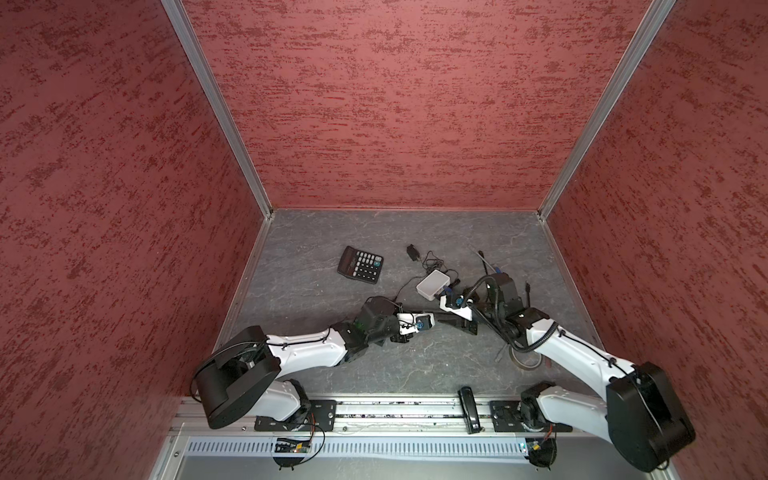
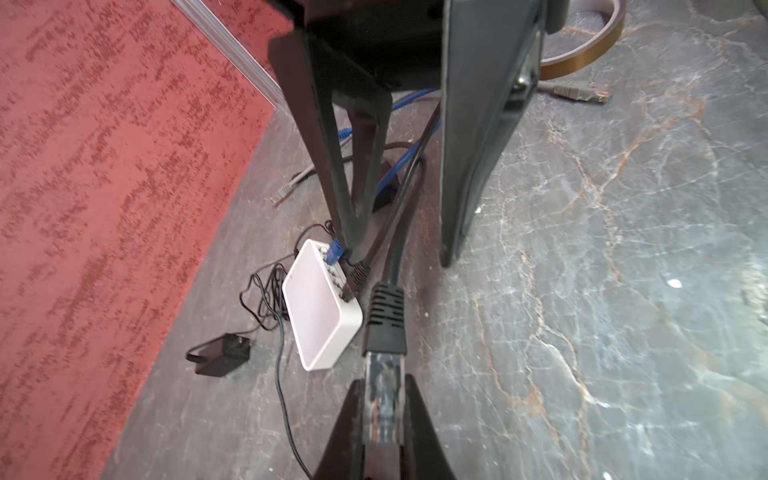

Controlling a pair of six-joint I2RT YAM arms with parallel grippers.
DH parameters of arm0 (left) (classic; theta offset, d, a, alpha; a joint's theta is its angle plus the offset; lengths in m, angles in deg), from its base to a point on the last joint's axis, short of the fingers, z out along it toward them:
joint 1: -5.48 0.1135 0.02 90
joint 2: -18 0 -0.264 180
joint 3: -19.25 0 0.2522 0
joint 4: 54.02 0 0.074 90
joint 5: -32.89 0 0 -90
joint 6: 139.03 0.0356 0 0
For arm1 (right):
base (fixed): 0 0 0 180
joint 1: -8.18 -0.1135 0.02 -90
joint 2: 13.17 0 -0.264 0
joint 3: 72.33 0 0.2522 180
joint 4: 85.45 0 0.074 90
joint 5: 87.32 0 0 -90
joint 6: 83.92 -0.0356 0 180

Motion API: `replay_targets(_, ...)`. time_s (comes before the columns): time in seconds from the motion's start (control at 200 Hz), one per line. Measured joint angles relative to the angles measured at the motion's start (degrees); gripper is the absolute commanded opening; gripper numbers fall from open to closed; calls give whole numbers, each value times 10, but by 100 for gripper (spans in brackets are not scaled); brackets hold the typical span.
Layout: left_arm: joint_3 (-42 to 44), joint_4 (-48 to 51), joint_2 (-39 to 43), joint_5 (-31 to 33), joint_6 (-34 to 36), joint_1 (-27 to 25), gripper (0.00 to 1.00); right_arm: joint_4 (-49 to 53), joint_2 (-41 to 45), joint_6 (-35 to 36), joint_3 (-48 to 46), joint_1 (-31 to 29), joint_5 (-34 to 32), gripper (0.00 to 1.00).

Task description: Insert the plug into the switch port

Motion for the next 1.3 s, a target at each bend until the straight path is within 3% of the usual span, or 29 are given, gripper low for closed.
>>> replay_targets(0.581, 21, -6, 4, -33, -48, 4, 0, -81, -24, 6, -26, -10, 60, 42)
replay_targets(1.302, 21, -26, 11, -46, -54, 8, 0, -107, -51, 6, -10, -45, 58, 36)
